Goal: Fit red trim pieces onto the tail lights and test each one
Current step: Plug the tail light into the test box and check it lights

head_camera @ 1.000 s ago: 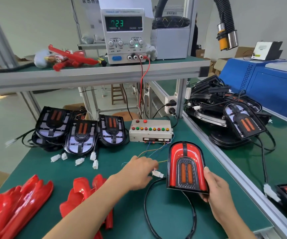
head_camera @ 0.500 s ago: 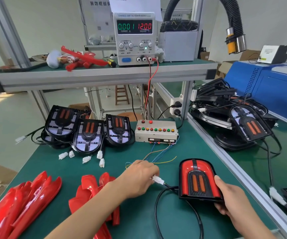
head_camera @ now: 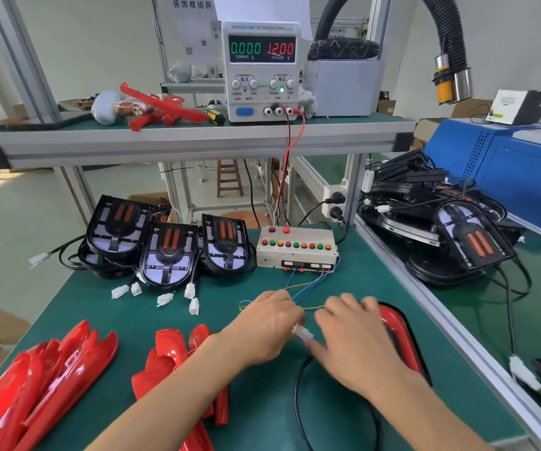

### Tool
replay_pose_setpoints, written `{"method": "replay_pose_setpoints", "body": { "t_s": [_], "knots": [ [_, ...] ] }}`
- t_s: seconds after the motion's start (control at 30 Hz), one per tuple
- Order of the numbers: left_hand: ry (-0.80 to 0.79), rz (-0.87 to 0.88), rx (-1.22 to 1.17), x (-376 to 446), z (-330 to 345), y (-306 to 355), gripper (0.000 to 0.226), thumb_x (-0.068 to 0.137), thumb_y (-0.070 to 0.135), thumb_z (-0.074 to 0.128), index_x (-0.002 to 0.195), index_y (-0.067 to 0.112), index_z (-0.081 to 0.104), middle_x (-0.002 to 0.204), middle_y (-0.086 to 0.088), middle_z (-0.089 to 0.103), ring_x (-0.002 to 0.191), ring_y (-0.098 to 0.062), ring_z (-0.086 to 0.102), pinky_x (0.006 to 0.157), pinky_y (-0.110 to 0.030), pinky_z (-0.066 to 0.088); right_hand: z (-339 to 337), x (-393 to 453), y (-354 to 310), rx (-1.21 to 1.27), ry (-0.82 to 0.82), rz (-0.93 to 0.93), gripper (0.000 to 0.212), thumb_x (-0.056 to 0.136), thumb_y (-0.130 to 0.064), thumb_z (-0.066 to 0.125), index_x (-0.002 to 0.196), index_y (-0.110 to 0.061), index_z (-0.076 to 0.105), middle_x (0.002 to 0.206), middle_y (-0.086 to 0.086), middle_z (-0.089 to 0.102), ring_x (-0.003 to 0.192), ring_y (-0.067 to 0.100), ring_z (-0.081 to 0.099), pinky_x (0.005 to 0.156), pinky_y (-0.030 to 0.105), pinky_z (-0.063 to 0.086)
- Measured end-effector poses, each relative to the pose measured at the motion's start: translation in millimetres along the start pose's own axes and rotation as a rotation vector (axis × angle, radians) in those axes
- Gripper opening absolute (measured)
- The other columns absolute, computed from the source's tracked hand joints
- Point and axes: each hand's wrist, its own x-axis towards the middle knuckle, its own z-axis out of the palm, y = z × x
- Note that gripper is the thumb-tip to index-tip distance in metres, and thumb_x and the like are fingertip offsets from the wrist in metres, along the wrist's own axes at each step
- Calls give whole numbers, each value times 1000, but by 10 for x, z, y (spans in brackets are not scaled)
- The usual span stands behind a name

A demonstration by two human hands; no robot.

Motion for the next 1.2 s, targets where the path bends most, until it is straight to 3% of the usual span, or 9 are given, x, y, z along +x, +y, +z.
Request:
{"method": "replay_pose_setpoints", "body": {
  "t_s": [0.07,0.17,0.37,0.53,0.63,0.9,1.03,1.13,1.2],
  "knots": [
    [11,30,64,12,-27,21,8,87,10,65,93,15,62,92,-1,64,94,-24,54,86,-32,43,33,190,-146,-93,-165,-47,39,97,-56,51,111,-24,67,110,3,62,112,29,50,93,47,29],
    [49,34,96,-1,-52,0,14,82,9,72,83,17,60,82,1,63,86,-22,58,80,-30,47,54,346,-222,-180,-202,-86,29,100,-45,54,106,-22,70,108,6,66,109,30,53,95,47,27],
    [0,66,104,-55,-3,-48,7,90,13,67,92,13,60,91,-4,65,94,-26,57,83,-34,45,173,382,-124,-194,-203,-291,18,99,-25,53,98,-19,70,100,5,70,101,29,57,87,42,31],
    [-80,74,109,-58,-8,-77,14,87,5,61,98,12,58,99,-6,62,100,-26,53,84,-37,45,205,451,-48,-156,-235,-386,15,94,-19,55,95,-14,69,100,5,68,100,28,55,84,37,30],
    [-123,58,97,-55,-36,-84,8,93,12,58,101,11,58,103,-8,63,103,-27,52,87,-38,43,177,462,-27,-135,-232,-386,15,91,-25,55,91,-16,67,98,3,67,97,27,56,82,36,30],
    [-338,-117,380,-83,-5,-89,28,92,18,57,120,17,57,120,-4,58,121,-27,45,104,-39,36,125,343,22,-188,-278,-259,33,98,-42,53,104,-14,70,110,4,64,109,28,51,91,41,28],
    [-300,-143,359,-111,23,16,34,93,26,55,125,17,58,134,-3,51,131,-28,38,117,-46,23,76,222,70,-104,-282,-183,43,100,-53,48,116,-20,70,132,-1,59,126,24,46,100,42,27],
    [-192,-161,291,-111,-24,128,30,96,27,47,122,19,59,130,1,52,128,-26,39,112,-40,28,-15,-14,235,192,-80,-2,40,99,-54,52,128,-31,68,149,-11,51,138,16,42,109,39,28],
    [-118,-201,186,-117,-74,220,25,99,30,44,115,20,60,118,0,56,117,-26,48,98,-36,38,-61,-285,466,390,151,244,38,96,-48,60,126,-27,71,136,-7,62,128,18,52,107,38,37]
  ]
}}
